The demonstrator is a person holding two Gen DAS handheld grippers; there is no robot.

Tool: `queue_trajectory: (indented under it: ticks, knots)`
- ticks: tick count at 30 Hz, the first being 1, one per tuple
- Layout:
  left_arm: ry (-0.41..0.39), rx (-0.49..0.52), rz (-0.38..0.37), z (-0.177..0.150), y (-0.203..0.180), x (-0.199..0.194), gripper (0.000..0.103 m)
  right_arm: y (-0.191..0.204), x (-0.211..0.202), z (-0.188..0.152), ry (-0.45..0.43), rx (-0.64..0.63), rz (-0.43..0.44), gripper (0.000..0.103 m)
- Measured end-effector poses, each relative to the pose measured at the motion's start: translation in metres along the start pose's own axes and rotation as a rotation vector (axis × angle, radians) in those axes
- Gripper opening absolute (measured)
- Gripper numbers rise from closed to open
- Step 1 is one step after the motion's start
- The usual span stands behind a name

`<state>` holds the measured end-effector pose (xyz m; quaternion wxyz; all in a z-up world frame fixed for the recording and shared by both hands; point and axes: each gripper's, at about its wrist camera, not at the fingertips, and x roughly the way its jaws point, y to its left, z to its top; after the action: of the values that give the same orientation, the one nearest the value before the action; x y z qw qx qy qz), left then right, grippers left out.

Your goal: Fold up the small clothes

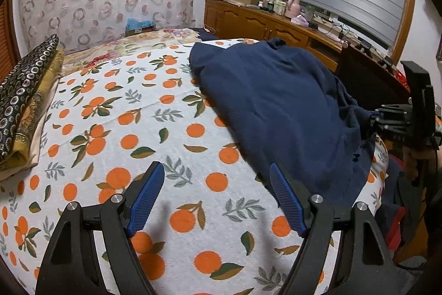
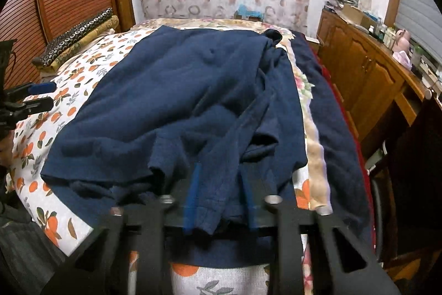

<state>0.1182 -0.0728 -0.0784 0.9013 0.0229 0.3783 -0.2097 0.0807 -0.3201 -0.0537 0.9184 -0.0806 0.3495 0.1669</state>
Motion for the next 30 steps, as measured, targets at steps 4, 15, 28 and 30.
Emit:
queue_trajectory:
  ticks: [4, 15, 28, 30]
  knots:
    - [0.005, 0.002, -0.009, 0.0, -0.004, 0.001, 0.08, 0.003, -0.022, 0.003, -0.08, 0.0, -0.002, 0.004]
    - [0.016, 0.024, -0.03, -0.001, -0.019, 0.005, 0.08, -0.047, -0.066, -0.025, -0.082, 0.088, -0.124, 0.003]
    - [0.005, 0.013, -0.013, -0.001, -0.019, 0.003, 0.08, -0.046, -0.057, -0.018, -0.079, 0.095, -0.099, 0.005]
    - [0.0, 0.01, -0.012, -0.001, -0.019, 0.002, 0.08, -0.041, -0.054, -0.02, -0.09, 0.094, -0.096, 0.006]
